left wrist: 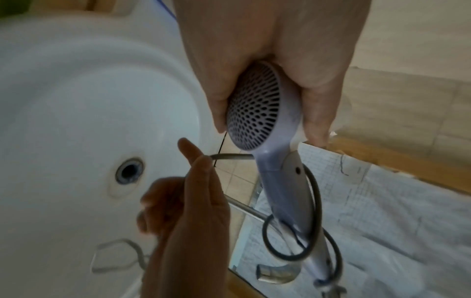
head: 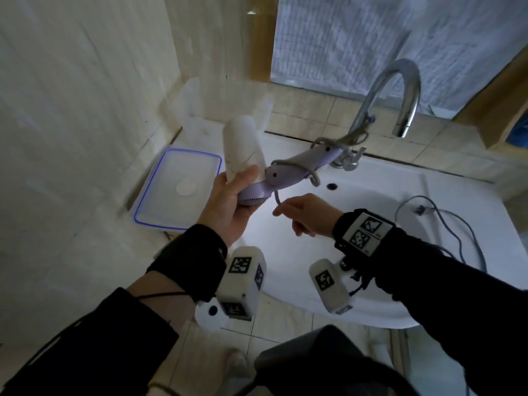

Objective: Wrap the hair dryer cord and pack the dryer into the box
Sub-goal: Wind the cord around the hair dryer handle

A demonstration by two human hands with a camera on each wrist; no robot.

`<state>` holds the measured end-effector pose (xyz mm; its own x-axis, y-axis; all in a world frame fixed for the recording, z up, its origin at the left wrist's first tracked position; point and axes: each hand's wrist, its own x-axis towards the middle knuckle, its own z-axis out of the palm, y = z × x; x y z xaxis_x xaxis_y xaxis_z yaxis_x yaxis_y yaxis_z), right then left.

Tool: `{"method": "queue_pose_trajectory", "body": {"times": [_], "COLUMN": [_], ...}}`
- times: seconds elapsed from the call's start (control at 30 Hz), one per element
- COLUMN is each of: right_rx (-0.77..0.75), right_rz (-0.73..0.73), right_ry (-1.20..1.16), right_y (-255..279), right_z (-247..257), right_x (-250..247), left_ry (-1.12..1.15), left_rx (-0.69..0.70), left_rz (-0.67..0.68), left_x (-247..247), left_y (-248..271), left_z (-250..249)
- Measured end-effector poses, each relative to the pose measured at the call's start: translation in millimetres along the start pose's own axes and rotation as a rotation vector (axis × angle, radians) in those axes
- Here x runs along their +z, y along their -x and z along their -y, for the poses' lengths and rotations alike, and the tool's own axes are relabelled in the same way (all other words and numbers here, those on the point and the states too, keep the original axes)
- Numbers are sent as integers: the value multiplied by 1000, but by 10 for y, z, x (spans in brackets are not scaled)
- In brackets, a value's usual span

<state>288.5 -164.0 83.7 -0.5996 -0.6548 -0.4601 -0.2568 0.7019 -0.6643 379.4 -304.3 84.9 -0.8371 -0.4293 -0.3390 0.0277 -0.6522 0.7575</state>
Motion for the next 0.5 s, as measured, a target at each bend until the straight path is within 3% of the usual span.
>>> {"method": "queue_pose_trajectory", "body": {"times": [0.23, 0.4, 0.5], "right_rx": [-20, -30, -37], "right_rz": [55, 138, 176], "right_ry": [247, 339, 350], "right_y": [13, 115, 176], "right_z": [64, 141, 199], "right_x": [1, -43, -97], "left_ry": [-222, -462, -592], "left_rx": [128, 306, 365], "left_rz": [-248, -328, -273], "left_x": [-74, -155, -225], "left_y": [-81, -152, -153], "left_z": [54, 72, 83]}}
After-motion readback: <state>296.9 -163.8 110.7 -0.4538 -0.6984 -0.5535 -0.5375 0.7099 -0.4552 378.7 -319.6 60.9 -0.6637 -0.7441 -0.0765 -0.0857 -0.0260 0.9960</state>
